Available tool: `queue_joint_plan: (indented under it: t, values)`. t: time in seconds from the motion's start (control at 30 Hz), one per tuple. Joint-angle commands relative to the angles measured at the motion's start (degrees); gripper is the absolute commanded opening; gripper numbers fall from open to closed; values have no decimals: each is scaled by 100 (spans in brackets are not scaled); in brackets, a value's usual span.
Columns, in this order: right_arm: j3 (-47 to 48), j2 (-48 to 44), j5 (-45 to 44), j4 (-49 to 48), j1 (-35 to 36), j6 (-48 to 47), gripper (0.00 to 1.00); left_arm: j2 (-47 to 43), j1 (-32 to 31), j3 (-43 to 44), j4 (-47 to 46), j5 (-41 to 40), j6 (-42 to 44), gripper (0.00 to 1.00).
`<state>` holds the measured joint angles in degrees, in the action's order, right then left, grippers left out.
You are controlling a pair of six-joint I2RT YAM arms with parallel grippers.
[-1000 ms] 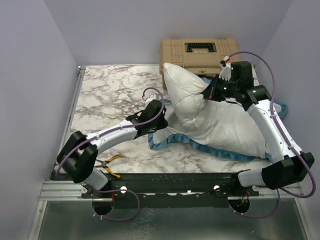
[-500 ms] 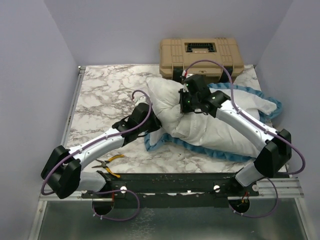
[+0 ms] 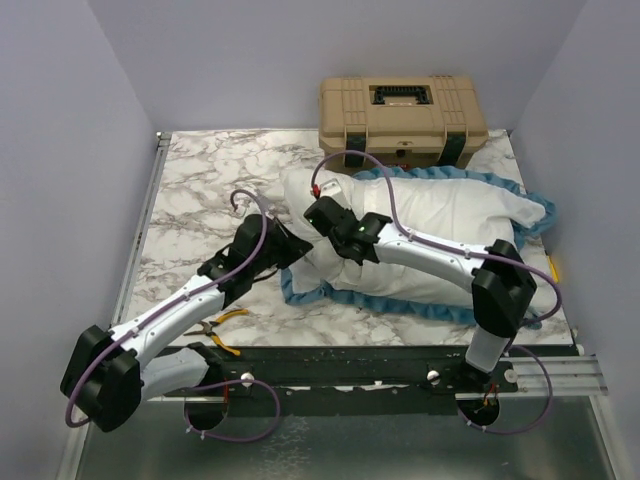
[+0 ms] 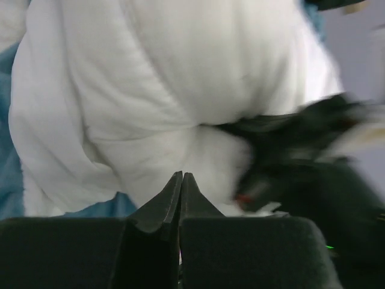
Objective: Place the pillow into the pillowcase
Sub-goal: Stuff the pillow into the pillowcase.
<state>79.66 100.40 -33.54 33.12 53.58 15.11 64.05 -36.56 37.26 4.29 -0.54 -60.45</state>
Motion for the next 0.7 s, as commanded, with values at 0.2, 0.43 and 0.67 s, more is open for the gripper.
queue_joint_plan:
  t: [0.2,0.43,0.67]
  values:
    - [-373,963,-1766,1497,-476,-298,0,-438,193,594,-1074,1044,-592,0]
    - [241,-196,1267,1254,-1179,277,0,135,208,469,-139,892,-50,45]
    - [654,-1276,2690,1110,-1899,761,0,1010,210,578,-227,867,329,68]
